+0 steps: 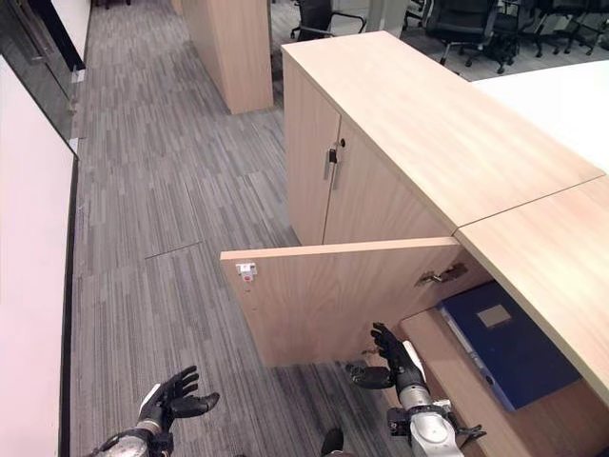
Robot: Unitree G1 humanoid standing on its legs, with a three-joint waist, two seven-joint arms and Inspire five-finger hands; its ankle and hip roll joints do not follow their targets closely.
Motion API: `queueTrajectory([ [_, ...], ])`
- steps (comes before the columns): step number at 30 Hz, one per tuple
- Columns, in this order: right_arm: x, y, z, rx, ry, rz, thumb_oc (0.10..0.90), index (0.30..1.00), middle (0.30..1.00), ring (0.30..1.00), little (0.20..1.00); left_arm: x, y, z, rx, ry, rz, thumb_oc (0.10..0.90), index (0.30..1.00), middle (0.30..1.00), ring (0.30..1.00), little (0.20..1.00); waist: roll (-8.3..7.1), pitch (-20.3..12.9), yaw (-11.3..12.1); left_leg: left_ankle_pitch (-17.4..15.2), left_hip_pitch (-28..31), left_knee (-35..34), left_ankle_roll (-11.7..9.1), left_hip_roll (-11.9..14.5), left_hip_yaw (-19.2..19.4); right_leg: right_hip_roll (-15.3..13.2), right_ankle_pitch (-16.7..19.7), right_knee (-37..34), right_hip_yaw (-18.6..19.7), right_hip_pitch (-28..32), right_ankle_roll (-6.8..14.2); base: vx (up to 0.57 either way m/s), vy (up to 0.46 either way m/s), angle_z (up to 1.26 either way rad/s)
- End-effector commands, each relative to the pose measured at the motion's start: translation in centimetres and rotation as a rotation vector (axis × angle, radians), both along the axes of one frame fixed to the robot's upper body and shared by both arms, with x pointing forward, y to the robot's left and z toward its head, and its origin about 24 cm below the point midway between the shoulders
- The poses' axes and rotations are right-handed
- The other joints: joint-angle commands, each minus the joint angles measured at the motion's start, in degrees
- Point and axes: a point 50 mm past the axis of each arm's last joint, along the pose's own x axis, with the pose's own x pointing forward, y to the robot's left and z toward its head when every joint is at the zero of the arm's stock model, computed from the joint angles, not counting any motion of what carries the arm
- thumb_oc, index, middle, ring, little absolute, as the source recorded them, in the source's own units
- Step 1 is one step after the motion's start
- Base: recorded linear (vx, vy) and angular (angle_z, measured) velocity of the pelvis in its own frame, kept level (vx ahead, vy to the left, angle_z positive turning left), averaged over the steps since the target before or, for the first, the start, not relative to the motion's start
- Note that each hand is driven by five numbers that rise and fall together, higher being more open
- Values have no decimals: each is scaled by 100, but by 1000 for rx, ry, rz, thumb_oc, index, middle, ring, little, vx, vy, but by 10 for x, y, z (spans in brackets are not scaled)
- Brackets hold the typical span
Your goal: Put the empty folder in the office cabinet
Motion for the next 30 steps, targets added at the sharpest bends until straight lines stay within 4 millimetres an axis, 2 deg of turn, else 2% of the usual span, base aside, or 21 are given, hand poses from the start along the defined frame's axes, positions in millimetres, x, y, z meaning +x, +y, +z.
queueTrajectory([
  [1, 10, 0, 16, 26, -131, -30, 800, 900, 900, 900, 900, 40, 13, 39, 41, -251, -2, 800, 900, 900, 900, 900, -39, -293, 74, -321, 250, -38, -198, -23, 605, -327, -715, 177, 42, 538, 657, 25, -70, -5],
  [7, 1, 3, 2, 94, -85, -104, 800, 900, 900, 900, 900, 56, 10, 55, 21, -347, 42, 800, 900, 900, 900, 900, -13, -301, 24, -291, 299, -38, -221, 19, 651, -284, -747, 151, 100, 557, 614, 5, -55, -11],
  [8, -10, 8, -8, 125, -38, -132, 800, 900, 900, 900, 900, 71, 12, 69, 25, -422, 83, 800, 900, 900, 900, 900, 18, -332, -60, -276, 342, -38, -236, 47, 706, -246, -771, 132, 137, 574, 591, 9, -63, -13],
  [9, -10, 8, -8, 125, -38, -132, 800, 900, 900, 900, 900, 71, 13, 69, 25, -422, 83, 800, 900, 900, 900, 900, 17, -329, -59, -276, 344, -38, -237, 48, 707, -245, -771, 133, 138, 575, 590, 8, -69, -9],
  [16, -28, 15, -24, 168, 41, -153, 800, 900, 900, 900, 900, 114, 21, 111, 67, -589, 136, 800, 900, 900, 900, 900, 87, -401, -326, -223, 436, -20, -295, 112, 876, -181, -796, 138, 268, 563, 558, -6, -40, -15],
  [19, -33, 18, -28, 183, 67, -137, 800, 900, 900, 900, 900, 135, 15, 133, 84, -659, 87, 800, 900, 900, 900, 900, 121, -438, -448, -192, 462, -13, -330, 156, 963, -144, -800, 135, 314, 559, 550, -14, -46, -9],
  [24, -31, 17, -28, 177, 73, -129, 800, 900, 900, 900, 900, 152, 0, 150, 97, -706, 1, 800, 900, 900, 900, 900, 165, -445, -600, -145, 483, -1, -359, 206, 1061, -115, -795, 130, 388, 529, 537, -18, -38, -12],
  [25, -31, 17, -28, 177, 73, -129, 800, 900, 900, 900, 900, 152, 0, 150, 97, -706, 1, 800, 900, 900, 900, 900, 166, -443, -597, -145, 483, -1, -359, 207, 1063, -114, -794, 129, 390, 528, 536, -23, -32, -2],
  [30, -33, 16, -31, 169, 86, -128, 800, 900, 900, 900, 900, 157, -26, 154, 41, -737, -96, 800, 900, 900, 900, 900, 186, -445, -667, -111, 521, 10, -379, 255, 1142, -78, -789, 111, 434, 525, 520, -23, -41, -7],
])
